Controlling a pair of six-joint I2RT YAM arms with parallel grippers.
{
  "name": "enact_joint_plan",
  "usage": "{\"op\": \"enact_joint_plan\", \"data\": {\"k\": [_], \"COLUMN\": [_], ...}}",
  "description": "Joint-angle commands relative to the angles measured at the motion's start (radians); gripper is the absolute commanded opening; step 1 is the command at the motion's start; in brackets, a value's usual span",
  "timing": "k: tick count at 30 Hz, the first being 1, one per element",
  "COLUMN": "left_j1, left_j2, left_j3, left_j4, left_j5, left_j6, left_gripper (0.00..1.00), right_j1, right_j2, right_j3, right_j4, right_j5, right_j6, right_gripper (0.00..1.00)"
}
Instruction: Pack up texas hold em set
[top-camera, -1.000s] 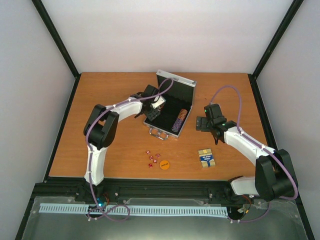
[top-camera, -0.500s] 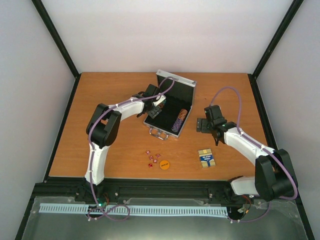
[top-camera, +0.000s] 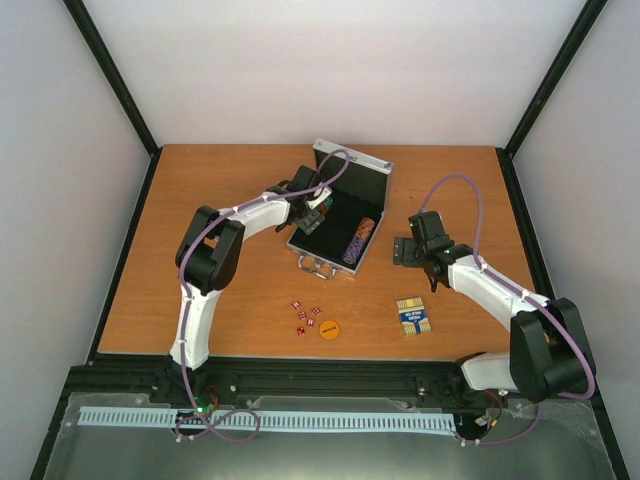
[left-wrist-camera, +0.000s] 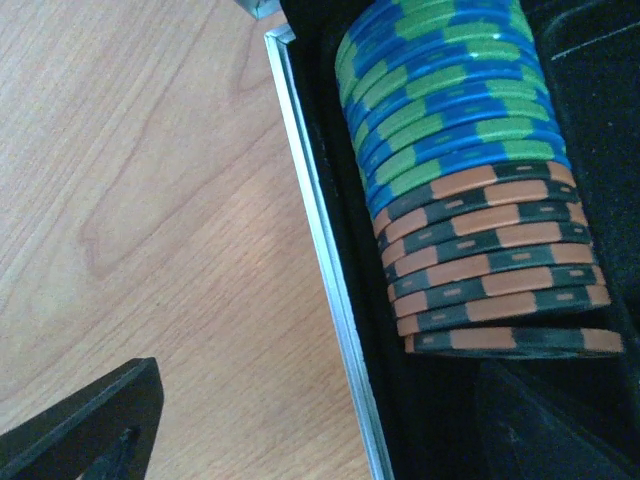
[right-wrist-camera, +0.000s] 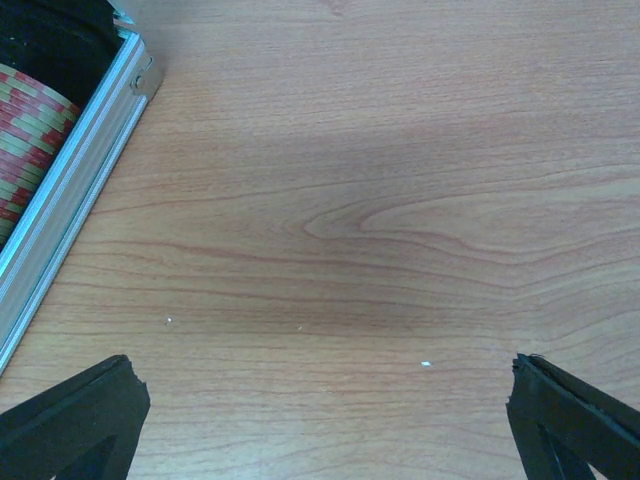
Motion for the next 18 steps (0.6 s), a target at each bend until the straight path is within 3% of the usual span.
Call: {"op": "enact_joint_plan", "data": {"k": [1,6,18], "left_j1": [0.007,0.007,0.007], "left_j2": [0.016,-0.041,-0.297], "left_j3": [0.063,0.028,-0.08], "left_j4": [-0.032,-0.023,-0.1], "left_j5": [-0.012,0.024,0.163], "left_j6": [-0.011,-0.01,-0.06], "left_gripper": [0.9,1.0,1.0], "right_j1": [-0.013,-0.013,-0.012], "right_j2": [-0.004,-0.005,0.01], "right_j3": [-0.006,-0.006,0.064], "right_j4": [0.016,0.015,-0.087], "right_j5": [0.016,0.0,-0.053], "right_j6": [0.001,-0.007,-0.002], "right_gripper": [1.0,1.0,1.0]}}
